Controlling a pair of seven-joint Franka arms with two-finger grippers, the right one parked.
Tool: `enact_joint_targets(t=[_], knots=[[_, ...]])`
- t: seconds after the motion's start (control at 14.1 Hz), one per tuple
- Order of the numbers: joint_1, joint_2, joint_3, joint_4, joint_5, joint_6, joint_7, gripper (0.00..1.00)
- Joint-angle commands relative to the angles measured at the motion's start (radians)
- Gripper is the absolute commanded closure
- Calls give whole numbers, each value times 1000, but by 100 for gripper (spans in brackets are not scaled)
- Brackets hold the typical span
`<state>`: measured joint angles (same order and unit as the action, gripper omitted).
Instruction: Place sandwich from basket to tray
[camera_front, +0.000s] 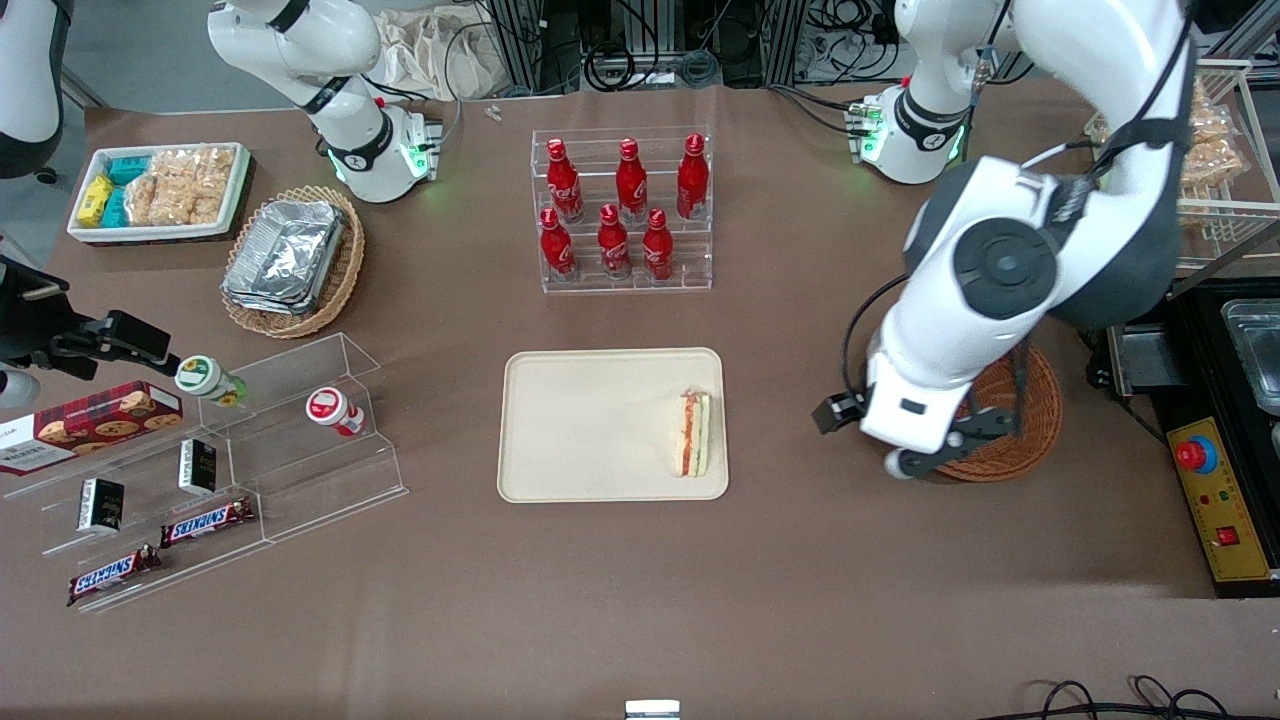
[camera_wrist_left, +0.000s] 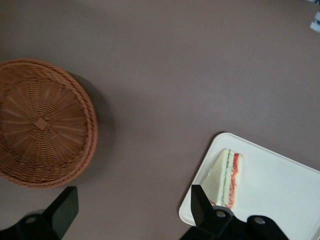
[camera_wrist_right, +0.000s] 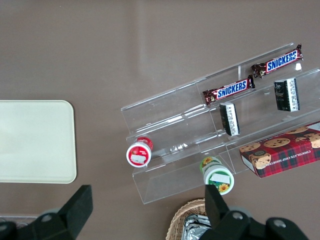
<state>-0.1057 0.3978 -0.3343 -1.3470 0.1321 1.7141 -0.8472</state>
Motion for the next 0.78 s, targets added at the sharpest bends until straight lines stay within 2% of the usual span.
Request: enact_joint_targets(t=[0.0, 0.07, 0.28, 0.71], knots=[[102, -77, -5, -34, -67, -63, 185, 0], [128, -94, 10, -35, -75, -97, 262, 0], [130, -115, 144, -43, -86, -155, 491, 0], [92, -152, 314, -77, -100, -188, 753, 0]])
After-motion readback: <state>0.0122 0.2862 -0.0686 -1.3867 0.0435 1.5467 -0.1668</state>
